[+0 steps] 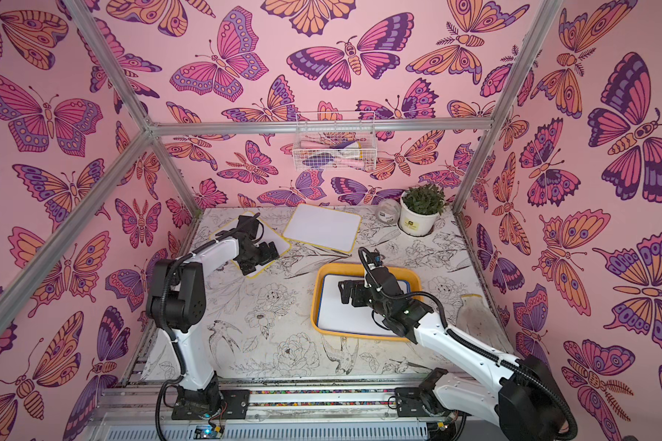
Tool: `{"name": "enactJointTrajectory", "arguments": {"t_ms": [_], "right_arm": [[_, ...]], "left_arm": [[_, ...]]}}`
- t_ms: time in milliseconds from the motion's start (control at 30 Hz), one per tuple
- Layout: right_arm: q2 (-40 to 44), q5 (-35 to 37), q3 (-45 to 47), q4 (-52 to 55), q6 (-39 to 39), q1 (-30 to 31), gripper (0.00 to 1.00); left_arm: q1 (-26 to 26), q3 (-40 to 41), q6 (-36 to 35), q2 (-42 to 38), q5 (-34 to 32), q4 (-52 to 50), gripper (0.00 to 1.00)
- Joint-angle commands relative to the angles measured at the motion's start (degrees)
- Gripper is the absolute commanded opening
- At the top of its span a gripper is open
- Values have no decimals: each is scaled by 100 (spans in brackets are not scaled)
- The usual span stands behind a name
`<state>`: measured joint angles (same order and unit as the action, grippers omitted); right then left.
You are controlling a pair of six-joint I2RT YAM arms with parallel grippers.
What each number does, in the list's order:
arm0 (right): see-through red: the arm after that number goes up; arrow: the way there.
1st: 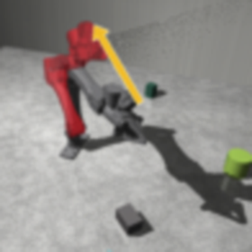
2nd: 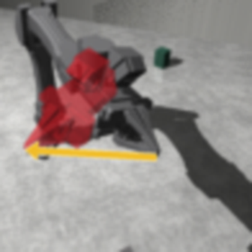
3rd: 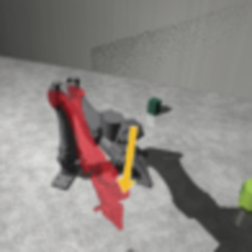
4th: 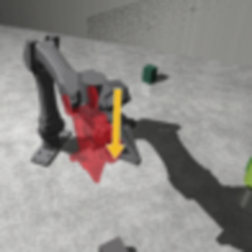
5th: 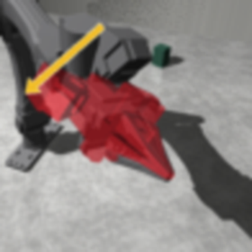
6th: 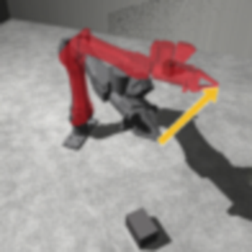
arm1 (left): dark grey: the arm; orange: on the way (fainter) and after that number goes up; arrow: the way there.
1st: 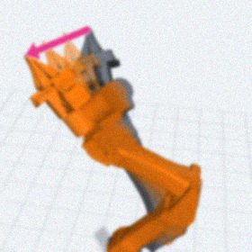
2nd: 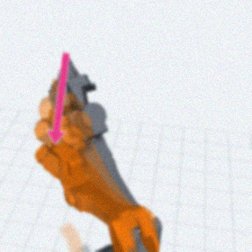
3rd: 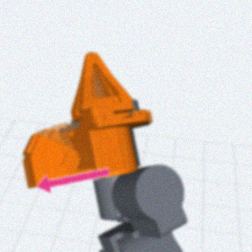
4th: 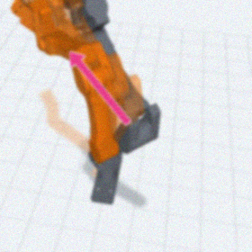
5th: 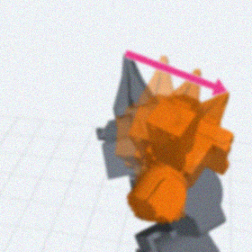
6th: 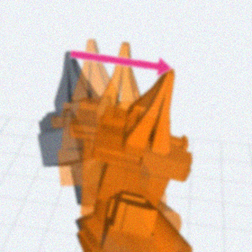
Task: Put the whiteboard into the storage box
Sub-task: Move the storage box to the center of the board, then move the whiteboard to the center of the board.
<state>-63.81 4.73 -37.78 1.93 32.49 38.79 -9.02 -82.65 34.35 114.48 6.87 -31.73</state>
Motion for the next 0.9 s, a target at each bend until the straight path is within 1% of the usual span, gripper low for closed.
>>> {"name": "enactJointTrajectory", "arguments": {"t_ms": [0,233,433,667,867], "right_arm": [[-39,150,-160,-87,-146,50,99],[-102,186,-181,-138,-134,50,99],[-92,229,-135,-178,-98,50,98],[-149,230,-131,-188,-57,52,98],[-96,266,-132,-167,-98,76,98]], "left_arm": [[78,-65,70,161,121,-267,99],[157,400,222,156,77,-491,98],[198,1022,336,-73,368,-474,97],[198,2091,544,-847,562,-193,97],[185,3247,792,-1514,955,190,97]]}}
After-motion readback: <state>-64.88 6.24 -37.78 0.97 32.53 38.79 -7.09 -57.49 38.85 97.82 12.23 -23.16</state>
